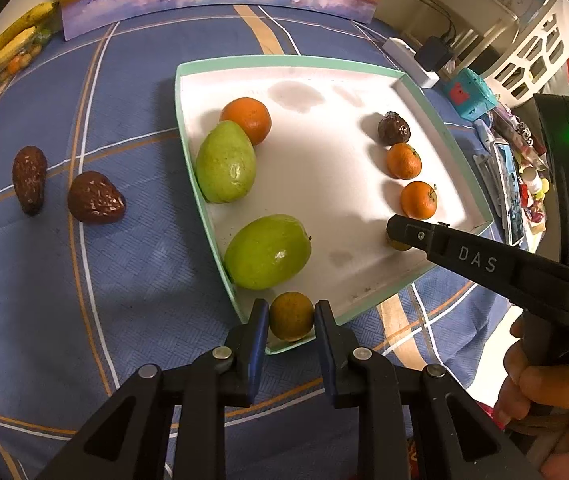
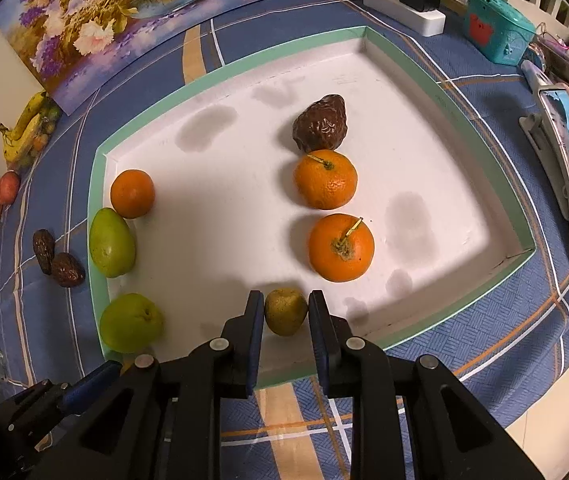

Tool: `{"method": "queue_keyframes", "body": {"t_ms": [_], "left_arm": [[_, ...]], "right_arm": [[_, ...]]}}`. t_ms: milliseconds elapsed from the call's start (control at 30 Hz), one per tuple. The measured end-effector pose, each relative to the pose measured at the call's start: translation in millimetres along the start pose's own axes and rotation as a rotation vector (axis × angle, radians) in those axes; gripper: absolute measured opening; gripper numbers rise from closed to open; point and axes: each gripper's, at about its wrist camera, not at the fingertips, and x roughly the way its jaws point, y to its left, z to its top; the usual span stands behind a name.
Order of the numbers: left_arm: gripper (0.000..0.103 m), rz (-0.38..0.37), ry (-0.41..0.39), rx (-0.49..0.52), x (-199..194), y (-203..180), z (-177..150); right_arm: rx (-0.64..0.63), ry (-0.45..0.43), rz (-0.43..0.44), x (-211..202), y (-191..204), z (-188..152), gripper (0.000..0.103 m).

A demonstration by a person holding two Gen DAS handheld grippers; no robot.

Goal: Organize fruits
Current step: 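Carry the yellow fruit with the right tool and release it in the tray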

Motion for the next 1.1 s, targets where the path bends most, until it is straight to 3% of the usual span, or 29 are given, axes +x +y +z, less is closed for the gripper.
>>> {"method": "queue_keyframes", "body": {"t_ms": [400,633,800,900,1067,1100], "left_arm": [[0.027,-0.023,-0.011,-0.022,-6,5,1],[0.027,-0.054,-0.071,-0.037,-24,9,4],[0.027,0.010,-0.123,-0.089,-36,22,6],[0.027,0.042,-0.137,-0.177,-41,42,6],[0.056,0.116,-0.102,-0.350,-41,80,-4],[0.057,0.115,-0.103,-0.377,-41,86,-5]], "right_arm": [[0.020,-0.014,-0.006,-4,-4,2,0.024],[0.025,-0.077,0.020,-19,-4,4,0.024],[0.003,-0.096,0.034,-23,3,5,0.024],[-0.011,-0.098,0.037,-23,9,6,0.024],[-0.041,-0.106,0.045,-23,14,6,0.026],[-0.050,-0.107,0.040,-23,16,6,0.035]]}}
